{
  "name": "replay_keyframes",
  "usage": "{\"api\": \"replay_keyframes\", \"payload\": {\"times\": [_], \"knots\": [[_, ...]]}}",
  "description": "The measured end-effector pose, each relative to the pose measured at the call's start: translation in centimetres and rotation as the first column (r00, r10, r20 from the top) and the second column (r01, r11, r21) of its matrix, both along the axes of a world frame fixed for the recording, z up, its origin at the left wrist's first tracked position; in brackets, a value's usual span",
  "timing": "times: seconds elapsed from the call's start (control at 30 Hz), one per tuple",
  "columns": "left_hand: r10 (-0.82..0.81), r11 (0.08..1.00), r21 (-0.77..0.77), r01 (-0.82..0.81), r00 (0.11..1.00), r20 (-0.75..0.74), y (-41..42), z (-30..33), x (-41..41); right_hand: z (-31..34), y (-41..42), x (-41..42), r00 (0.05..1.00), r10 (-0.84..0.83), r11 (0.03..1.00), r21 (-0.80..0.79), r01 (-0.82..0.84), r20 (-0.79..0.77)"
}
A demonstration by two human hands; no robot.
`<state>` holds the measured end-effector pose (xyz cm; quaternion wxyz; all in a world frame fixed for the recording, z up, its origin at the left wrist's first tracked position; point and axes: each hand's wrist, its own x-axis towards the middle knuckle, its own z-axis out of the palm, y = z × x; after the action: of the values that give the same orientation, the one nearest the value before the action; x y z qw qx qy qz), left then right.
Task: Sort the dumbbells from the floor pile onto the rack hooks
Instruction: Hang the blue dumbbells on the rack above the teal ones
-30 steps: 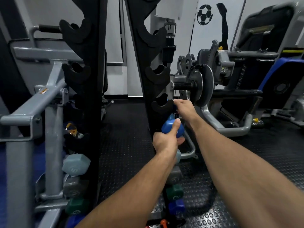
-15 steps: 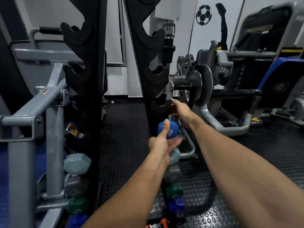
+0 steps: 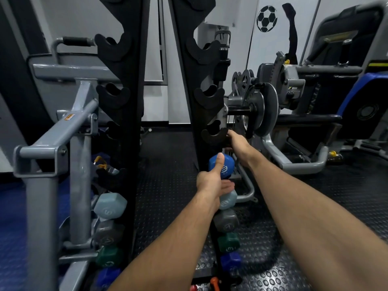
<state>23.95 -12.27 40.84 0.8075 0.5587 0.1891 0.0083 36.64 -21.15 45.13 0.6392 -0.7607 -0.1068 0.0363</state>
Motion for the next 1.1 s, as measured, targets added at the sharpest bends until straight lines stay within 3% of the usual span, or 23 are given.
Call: {"api": "replay_keyframes", "payload": {"times": [0.13,0.27,0.37,0.6,0.73,0.97,1.1], "knots": [[-0.003,0.944,0.331,-0.004,1.000,0.021,1.4,-1.0,-0.2,-0.1,-0.7,-1.7,0.996,-0.080,0.995,0.062,0.077,0.041],[0.032,0.781,0.618,-0.094,0.993,0.110,3.1,-2.3,-2.1,-1.8,-2.1,-4.9,0.971,-0.221,0.968,0.145,0.206,0.093],[0.021,0.673,0.733,-0.096,0.994,0.112,4.7,-4.9,-4.7,-5.1,-3.0,-8.5,0.933,-0.339,0.936,0.139,0.322,0.122],[0.083,0.632,0.774,-0.037,0.996,-0.020,9.3,-15.5,-10.1,-17.2,-3.5,-16.8,0.774,-0.624,0.779,0.163,0.605,0.109],[0.106,0.605,0.793,0.072,0.980,-0.170,11.3,-21.8,-11.7,-26.1,-2.7,-20.0,0.714,-0.699,0.716,0.054,0.696,0.048],[0.074,0.574,0.763,0.297,0.909,-0.410,14.4,-34.1,-13.5,-39.6,0.8,-25.0,0.796,-0.559,0.828,-0.195,0.525,-0.231],[0.080,0.597,0.727,0.339,0.877,-0.474,16.3,-40.2,-14.1,-45.3,3.1,-26.2,0.821,-0.468,0.882,-0.237,0.408,-0.328]]}}
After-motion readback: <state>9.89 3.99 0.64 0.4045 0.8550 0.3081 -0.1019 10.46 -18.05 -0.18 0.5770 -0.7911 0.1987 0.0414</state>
